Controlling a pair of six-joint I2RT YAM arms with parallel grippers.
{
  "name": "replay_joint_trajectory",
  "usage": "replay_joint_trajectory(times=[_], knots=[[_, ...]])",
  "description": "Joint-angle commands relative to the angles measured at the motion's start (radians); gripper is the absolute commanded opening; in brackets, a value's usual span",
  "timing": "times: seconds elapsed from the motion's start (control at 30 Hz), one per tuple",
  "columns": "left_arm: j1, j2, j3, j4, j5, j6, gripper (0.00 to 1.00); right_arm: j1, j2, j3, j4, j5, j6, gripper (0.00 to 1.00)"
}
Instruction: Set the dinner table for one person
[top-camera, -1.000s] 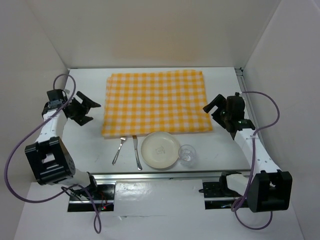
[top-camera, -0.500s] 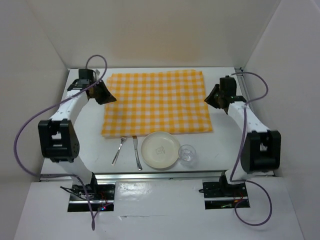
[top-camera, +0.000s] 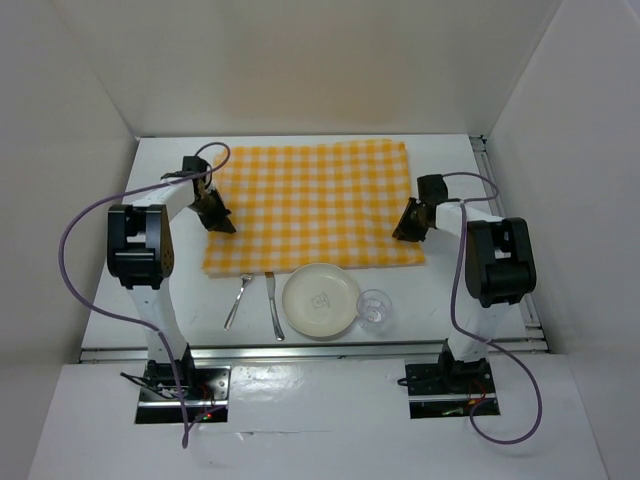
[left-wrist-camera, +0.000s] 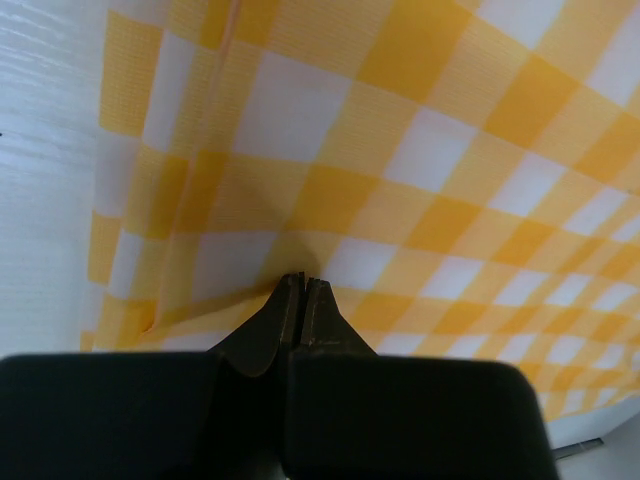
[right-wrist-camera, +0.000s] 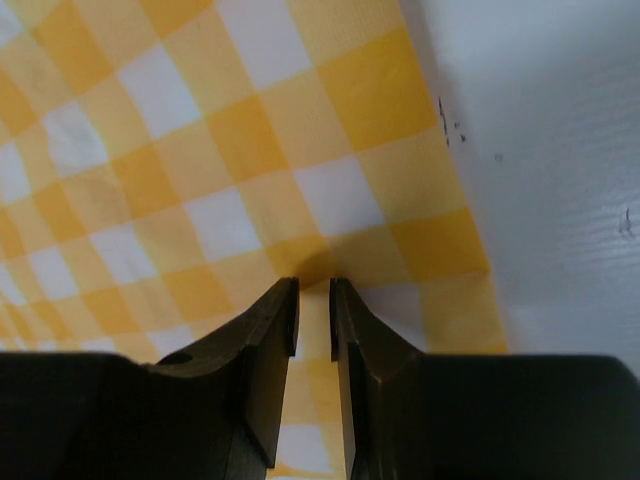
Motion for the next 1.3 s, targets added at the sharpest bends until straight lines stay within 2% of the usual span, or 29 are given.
replay_joint_trajectory(times=[0.0,0.17,0.27,0.33,0.4,0.43,0.47,0.5,0.57,0.63,0.73,0.9,1.0,1.1,1.27], knots=[[0.014,0.044,0.025,-0.020,-0.035,0.000,0.00,0.010,0.008,-0.045,0.034,-0.007,0.024,0.31],[0.039,0.044,-0.009,0.003,-0.044,0.000,0.00,0.021,-0.005,-0.108,0.054,-0.007,0.043,0.32],[0.039,0.044,-0.021,0.003,-0.044,0.000,0.00,0.032,-0.016,-0.089,0.042,0.012,0.043,0.32],[0.039,0.033,-0.009,0.003,-0.033,0.000,0.00,0.041,-0.051,-0.056,0.014,0.044,0.043,0.38],[0.039,0.018,0.001,0.003,-0.023,0.000,0.02,0.051,-0.115,-0.033,-0.017,0.056,0.043,0.47],[0.039,0.009,0.016,0.003,-0.022,0.013,0.04,0.052,-0.143,-0.020,-0.027,0.071,0.033,0.58],[0.039,-0.010,0.028,0.003,-0.010,0.013,0.07,0.052,-0.172,0.008,-0.038,0.081,0.024,0.64],[0.039,-0.020,0.056,-0.009,-0.001,0.023,0.14,0.052,-0.233,0.022,-0.064,0.095,0.015,0.73],[0.030,-0.053,0.088,-0.035,-0.001,0.039,0.21,0.061,-0.322,0.057,-0.115,0.108,0.004,0.82],[0.020,-0.076,0.132,-0.064,-0.013,0.051,0.34,0.071,-0.382,0.057,-0.153,0.127,-0.006,0.92],[0.011,-0.134,0.165,-0.077,-0.013,0.062,0.55,0.081,-0.503,0.018,-0.243,0.127,-0.007,0.94],[-0.023,-0.255,0.176,-0.110,-0.032,0.071,0.58,0.133,-0.681,-0.148,-0.444,0.073,0.058,0.96],[-0.032,-0.365,0.113,-0.101,-0.023,0.071,0.58,0.186,-0.795,-0.231,-0.532,0.053,0.159,0.97],[-0.043,-0.448,0.076,-0.074,-0.004,0.071,0.58,0.245,-0.877,-0.291,-0.578,0.018,0.237,0.97],[-0.061,-0.484,0.076,-0.074,0.008,0.071,0.58,0.323,-0.945,-0.337,-0.610,0.029,0.286,0.92]])
